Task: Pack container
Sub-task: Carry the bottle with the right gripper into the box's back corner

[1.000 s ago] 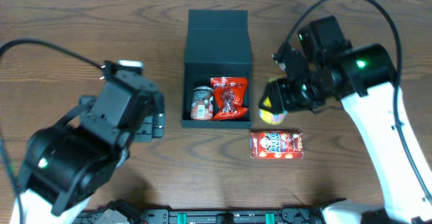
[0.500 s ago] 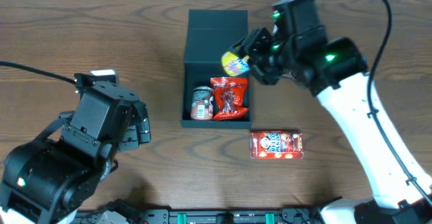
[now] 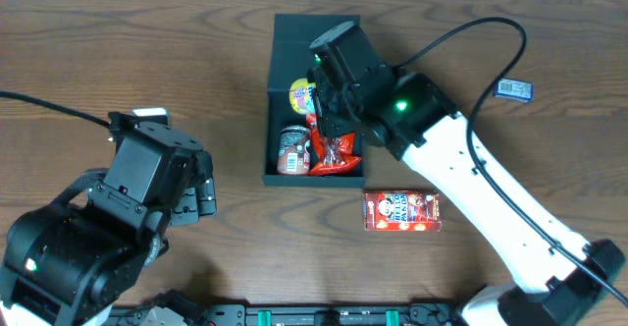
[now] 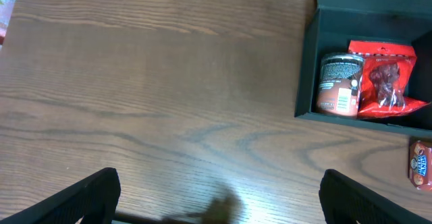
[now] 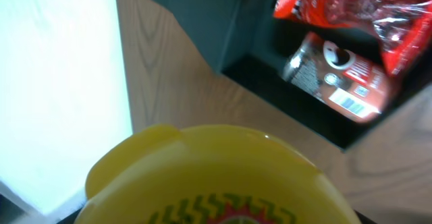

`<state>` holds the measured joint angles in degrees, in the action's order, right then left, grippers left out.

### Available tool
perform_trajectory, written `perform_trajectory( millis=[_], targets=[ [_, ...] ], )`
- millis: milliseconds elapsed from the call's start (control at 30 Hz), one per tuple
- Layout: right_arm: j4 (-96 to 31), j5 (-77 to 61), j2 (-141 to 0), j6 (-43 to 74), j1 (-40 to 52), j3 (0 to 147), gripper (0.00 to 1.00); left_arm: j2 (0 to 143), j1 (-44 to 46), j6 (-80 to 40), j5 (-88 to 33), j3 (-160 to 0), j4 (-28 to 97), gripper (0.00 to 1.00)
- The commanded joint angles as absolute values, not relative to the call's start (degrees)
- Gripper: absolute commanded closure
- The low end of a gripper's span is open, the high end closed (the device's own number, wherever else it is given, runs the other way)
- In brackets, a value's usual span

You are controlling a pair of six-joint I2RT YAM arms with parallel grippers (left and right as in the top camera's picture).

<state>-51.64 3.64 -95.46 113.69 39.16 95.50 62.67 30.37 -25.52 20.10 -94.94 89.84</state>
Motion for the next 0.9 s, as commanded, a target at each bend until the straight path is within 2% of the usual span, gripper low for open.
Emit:
perform_trajectory(
  millis=[0,300,467,567,867],
  targets=[
    [-49.82,7.18,-98.50,117.19,39.31,96.64,0.98,62.57,30.00,-25.76,20.93,-94.59,90.15,0.05],
    [-36.12,0.32,-108.79,117.40,36.88,96.64,0.98,62.57,30.00,-25.71,20.91,-94.59,90.21,0.05],
    [-30.15,-8.56,-114.61,117.40,33.74,96.64,0.99,62.59,30.00,-24.38,20.95,-94.59,90.21,0.05],
    [-28.25,-13.23,-117.16,117.40,32.75,96.64,0.98,62.61,30.00,-24.40,20.95,-94.59,90.19,0.05],
    [-29.04,-12.60,-119.74,117.40,33.52,96.64,0.98,62.61,30.00,-24.40,20.93,-94.59,90.21,0.05]
  ],
)
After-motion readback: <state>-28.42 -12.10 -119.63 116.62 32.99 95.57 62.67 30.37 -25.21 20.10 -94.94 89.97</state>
